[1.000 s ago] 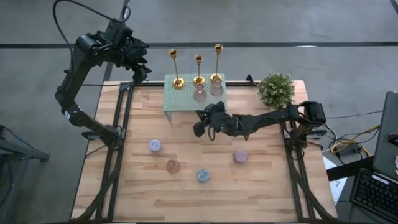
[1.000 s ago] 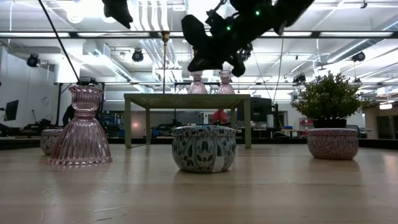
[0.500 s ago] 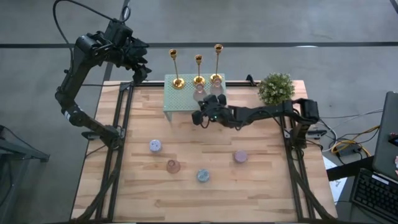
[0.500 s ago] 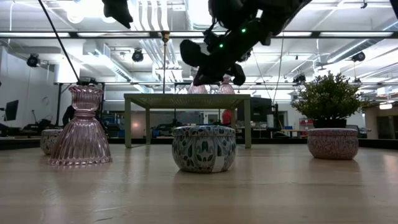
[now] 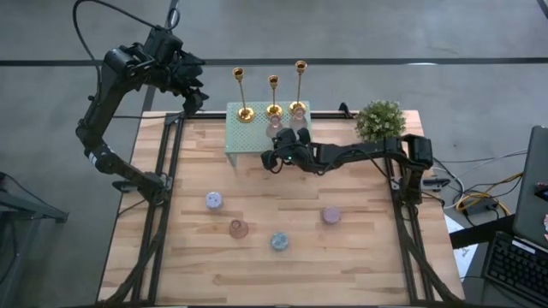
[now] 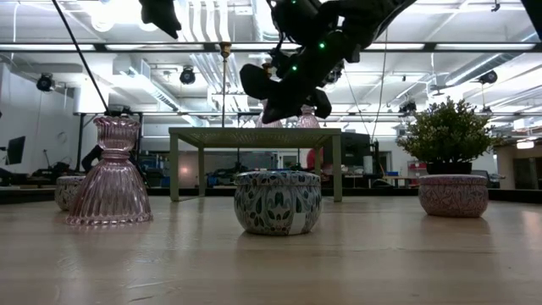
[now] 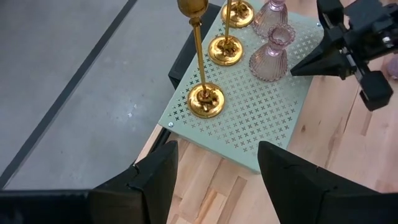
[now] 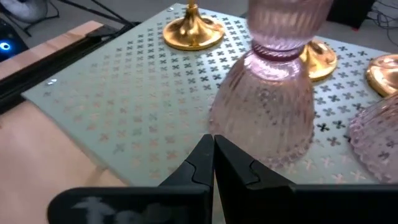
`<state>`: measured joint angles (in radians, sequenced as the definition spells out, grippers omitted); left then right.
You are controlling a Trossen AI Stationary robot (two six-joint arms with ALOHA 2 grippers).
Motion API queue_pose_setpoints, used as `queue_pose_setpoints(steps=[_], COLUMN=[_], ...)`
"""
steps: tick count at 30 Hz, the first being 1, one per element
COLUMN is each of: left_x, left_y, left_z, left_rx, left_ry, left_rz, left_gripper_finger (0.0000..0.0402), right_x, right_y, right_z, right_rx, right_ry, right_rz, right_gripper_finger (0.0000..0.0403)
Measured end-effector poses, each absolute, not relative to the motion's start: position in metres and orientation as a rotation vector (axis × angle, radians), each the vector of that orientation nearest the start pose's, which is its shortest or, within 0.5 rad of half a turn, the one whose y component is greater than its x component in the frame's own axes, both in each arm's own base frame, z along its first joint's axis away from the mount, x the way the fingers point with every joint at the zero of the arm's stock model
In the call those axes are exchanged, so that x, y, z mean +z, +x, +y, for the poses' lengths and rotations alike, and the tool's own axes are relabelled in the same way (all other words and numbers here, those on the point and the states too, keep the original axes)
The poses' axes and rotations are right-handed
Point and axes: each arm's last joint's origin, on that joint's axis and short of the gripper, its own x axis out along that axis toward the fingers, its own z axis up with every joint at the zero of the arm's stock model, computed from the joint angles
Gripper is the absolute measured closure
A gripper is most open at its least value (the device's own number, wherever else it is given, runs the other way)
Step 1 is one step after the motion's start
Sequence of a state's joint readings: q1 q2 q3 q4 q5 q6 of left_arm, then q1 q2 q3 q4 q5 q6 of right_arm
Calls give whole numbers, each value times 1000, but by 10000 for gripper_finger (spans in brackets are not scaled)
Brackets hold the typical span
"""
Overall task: Pick & Place candle stick holders
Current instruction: Put the right glass candle holder on the shelf
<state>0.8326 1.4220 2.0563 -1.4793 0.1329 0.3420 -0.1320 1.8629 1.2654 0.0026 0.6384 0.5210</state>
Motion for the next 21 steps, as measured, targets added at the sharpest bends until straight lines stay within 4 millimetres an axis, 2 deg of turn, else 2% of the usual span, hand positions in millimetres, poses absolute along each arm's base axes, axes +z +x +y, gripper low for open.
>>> queue_pose_setpoints(steps=[21], left_x=[486], left_y=[142], left_z=[151], left_rx=[514], left_ry=[-82], left_rz=[855], left_gripper_finger=[177], right_x=[218], right_y=[398], right_z=[-94], right_rx=[-919], right_ry=[344], right_rz=[373], right_gripper_finger=[395])
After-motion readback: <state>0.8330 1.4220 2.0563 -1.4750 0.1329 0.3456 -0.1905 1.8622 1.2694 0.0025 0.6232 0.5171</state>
